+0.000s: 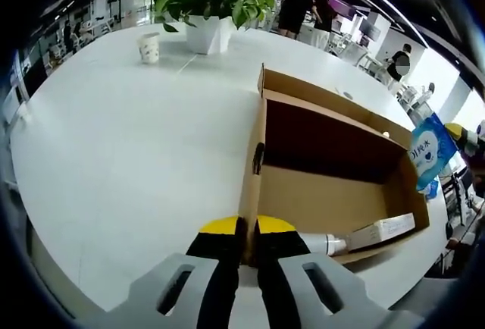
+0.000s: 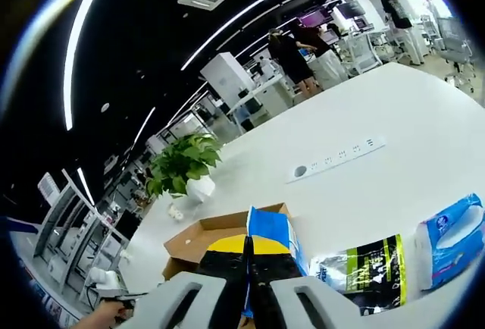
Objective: Operate the shoe box by opening the lid, removing the specified soft item, and placing it in the target area until the item is outside and the box remains undamaged.
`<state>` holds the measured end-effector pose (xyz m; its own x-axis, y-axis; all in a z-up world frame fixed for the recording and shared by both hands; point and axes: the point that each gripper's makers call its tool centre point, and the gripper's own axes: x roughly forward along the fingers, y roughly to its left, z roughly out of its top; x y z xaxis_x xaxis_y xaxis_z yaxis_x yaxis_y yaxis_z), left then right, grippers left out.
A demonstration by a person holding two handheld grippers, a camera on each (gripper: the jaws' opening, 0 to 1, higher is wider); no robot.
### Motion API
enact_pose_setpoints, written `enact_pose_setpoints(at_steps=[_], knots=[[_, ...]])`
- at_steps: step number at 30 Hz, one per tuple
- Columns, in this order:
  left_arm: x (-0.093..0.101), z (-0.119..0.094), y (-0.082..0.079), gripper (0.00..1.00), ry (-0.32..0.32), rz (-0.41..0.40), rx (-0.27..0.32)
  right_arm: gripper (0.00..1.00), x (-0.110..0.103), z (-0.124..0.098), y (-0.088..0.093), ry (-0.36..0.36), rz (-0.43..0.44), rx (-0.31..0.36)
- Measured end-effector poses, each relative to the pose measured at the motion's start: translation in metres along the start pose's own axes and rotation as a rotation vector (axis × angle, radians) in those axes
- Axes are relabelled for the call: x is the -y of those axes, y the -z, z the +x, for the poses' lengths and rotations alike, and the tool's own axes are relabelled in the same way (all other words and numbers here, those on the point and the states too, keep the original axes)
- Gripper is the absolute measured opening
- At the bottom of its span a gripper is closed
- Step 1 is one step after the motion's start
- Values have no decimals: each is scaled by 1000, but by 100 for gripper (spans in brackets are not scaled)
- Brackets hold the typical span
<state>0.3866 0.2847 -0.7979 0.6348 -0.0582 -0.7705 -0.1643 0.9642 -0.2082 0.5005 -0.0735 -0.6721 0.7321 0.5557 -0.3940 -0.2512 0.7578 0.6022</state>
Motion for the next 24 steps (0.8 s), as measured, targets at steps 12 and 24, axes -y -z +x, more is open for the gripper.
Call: enact_pose_setpoints(at_steps=[12,24], knots=[[1,-1,1,4,1,0,2,0,19,-12,5,41,-24,-10],[4,-3,3,4,1,2,3,0,46,-29,7,95,-28,-28]])
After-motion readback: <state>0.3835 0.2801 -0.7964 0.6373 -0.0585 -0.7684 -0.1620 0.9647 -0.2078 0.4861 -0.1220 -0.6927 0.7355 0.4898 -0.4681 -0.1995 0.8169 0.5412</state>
